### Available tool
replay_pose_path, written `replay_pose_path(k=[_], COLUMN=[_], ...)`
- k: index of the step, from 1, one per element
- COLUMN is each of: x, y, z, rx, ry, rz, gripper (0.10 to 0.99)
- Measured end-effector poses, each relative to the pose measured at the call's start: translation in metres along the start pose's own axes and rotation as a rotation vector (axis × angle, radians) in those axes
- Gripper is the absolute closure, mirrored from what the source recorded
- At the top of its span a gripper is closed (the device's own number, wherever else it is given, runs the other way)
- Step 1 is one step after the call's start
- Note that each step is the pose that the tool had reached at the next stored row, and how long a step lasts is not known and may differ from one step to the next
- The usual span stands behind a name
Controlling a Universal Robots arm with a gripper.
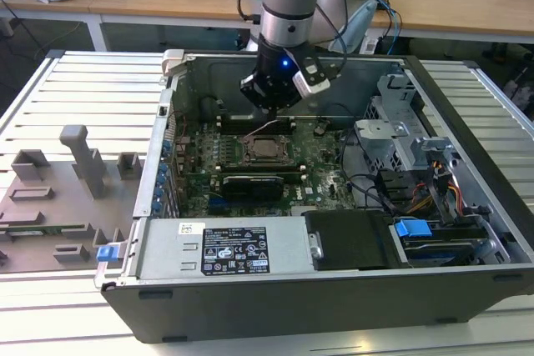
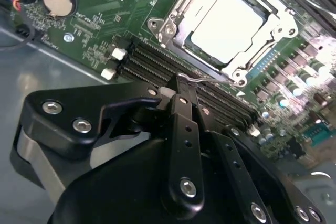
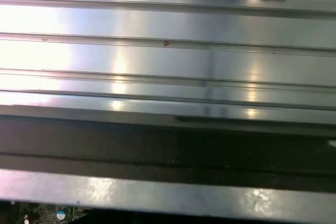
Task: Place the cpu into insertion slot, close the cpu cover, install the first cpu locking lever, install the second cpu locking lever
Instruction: 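Install the first cpu locking lever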
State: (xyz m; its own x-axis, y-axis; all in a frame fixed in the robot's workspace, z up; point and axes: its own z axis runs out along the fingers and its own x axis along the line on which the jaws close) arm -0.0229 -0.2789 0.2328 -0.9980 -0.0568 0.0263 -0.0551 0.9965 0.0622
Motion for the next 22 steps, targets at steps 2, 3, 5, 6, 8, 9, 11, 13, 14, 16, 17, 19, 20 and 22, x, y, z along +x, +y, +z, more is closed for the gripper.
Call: replay_pose_path(k=[2,3,5,6,8,9,11,13,14,16,17,19,20,22], x=[0.0001,0.0001,-0.0001,-0.0002,-0.0007,-0.0009,-0.0011,-0.0012,-0.0012,-0.0012,-0.0012,0.0030,0.0063,0.0116], y=[0.0004,0.0005,0.0007,0.0008,0.0009,0.0009,0.0008,0.0008,0.0010,0.0012,0.0013,0.0007,0.0002,-0.0009], z=[-0.0060,-0.0089,-0.0132,-0.0144,-0.0178,-0.0185,-0.0203,-0.0221,-0.0251,-0.0296,-0.0300,-0.0277,-0.0243,-0.0194], rx=[0.000,0.000,0.000,0.000,0.000,0.000,-0.001,-0.002,-0.002,-0.002,-0.002,-0.003,-0.003,-0.003], ry=[-0.0001,0.0000,0.0001,0.0002,0.0006,0.0008,0.0011,0.0011,0.0011,0.0011,0.0011,0.0011,0.0011,0.0010], rz=[0.000,0.000,0.000,0.000,0.000,0.000,0.000,0.000,0.000,0.000,0.000,0.000,0.000,0.000], gripper=[0.980,0.980,0.980,0.980,0.980,0.980,0.980,0.980,0.980,0.980,0.980,0.980,0.980,0.980])
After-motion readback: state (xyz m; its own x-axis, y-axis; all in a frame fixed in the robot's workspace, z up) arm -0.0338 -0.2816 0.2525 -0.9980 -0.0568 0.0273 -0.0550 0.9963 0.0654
